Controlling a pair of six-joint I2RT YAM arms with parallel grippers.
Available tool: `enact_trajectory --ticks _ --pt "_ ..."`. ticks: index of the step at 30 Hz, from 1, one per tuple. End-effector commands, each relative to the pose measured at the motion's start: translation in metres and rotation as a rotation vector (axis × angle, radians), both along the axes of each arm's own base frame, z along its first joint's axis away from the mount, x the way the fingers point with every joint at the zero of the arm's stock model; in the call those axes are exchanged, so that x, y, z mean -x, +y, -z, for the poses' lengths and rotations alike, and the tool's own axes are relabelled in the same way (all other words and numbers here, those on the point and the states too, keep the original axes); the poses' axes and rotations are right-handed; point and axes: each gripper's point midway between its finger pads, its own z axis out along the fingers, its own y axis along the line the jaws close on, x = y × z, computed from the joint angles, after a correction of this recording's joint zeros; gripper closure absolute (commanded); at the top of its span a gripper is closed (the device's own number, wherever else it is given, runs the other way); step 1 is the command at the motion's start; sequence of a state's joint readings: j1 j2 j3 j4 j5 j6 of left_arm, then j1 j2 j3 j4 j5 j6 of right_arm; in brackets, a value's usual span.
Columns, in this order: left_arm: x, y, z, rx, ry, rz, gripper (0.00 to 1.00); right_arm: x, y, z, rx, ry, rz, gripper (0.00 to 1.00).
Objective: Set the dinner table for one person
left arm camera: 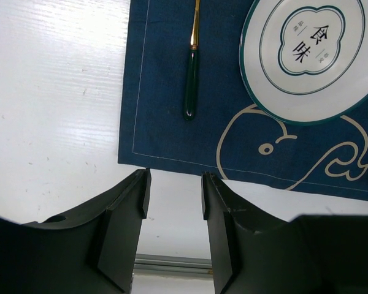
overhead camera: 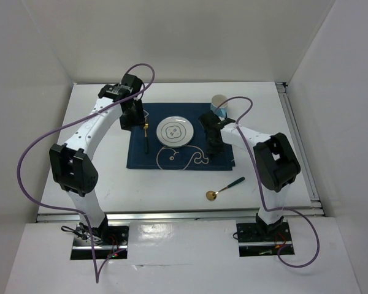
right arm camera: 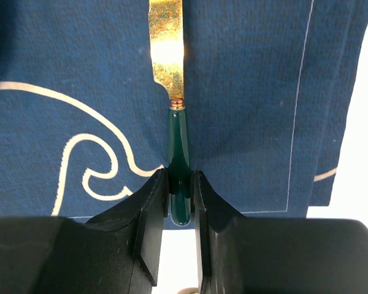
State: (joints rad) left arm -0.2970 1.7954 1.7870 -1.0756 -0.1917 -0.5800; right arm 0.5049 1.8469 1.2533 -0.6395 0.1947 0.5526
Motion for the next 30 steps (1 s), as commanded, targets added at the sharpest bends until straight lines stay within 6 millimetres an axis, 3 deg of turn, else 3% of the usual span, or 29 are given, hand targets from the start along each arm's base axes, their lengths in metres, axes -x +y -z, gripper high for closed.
enact_trajectory --ticks 1,3,8,9,10,13,14,17,18,20,21,22,24,26,30 --pt "0.000 -0.003 -0.014 0.025 -0.048 0.002 0.45 -0.027 0.009 -0.015 -0.031 -0.090 0.000 0.98" --pt "0.000 -0.004 -0.014 0.029 -0.046 0.014 0.45 -0.030 0.011 -0.015 -0.031 -0.090 0.000 0.97" --pt "0.000 -0.004 -0.014 0.029 -0.046 0.014 0.45 -0.034 0.013 -0.011 -0.025 -0.079 -0.001 0.69" --pt "0.001 -0.006 -0.014 0.037 -0.043 0.018 0.46 -0.033 0.013 -0.013 -0.022 -0.073 -0.001 0.52" --pt "0.001 -0.006 -0.014 0.037 -0.043 0.018 0.46 -0.032 0.011 -0.013 -0.017 -0.065 -0.001 0.45" --pt "-0.001 -0.006 -0.020 0.041 -0.055 0.018 0.46 -0.033 0.005 -0.038 -0.011 -0.121 0.026 0.33" --pt "-0.001 -0.004 -0.020 0.029 -0.057 0.023 0.46 -0.036 0.004 -0.057 -0.027 -0.169 0.043 0.32" --pt "-0.003 -0.005 -0.023 0.032 -0.068 0.023 0.46 -0.020 -0.010 -0.065 -0.029 -0.167 0.065 0.32" --pt "-0.003 -0.005 -0.023 0.032 -0.068 0.023 0.46 -0.015 -0.018 -0.078 -0.047 -0.187 0.092 0.32" --pt "-0.002 -0.006 -0.023 0.040 -0.065 0.027 0.46 0.005 -0.031 -0.072 -0.050 -0.156 0.126 0.32" --pt "-0.004 -0.007 -0.026 0.042 -0.074 0.027 0.46 0.013 -0.036 -0.081 -0.077 -0.170 0.141 0.32" --pt "-0.004 -0.007 -0.026 0.042 -0.074 0.027 0.46 0.032 -0.043 -0.069 -0.063 -0.125 0.137 0.32" --pt "-0.004 -0.006 -0.026 0.038 -0.074 0.035 0.46 0.047 -0.054 -0.072 -0.081 -0.120 0.151 0.32" --pt "-0.004 -0.006 -0.026 0.038 -0.074 0.035 0.46 0.072 -0.060 -0.058 -0.090 -0.045 0.147 0.31" --pt "-0.006 -0.009 -0.033 0.051 -0.091 0.039 0.46 0.103 -0.058 -0.054 -0.153 0.030 0.135 0.15"
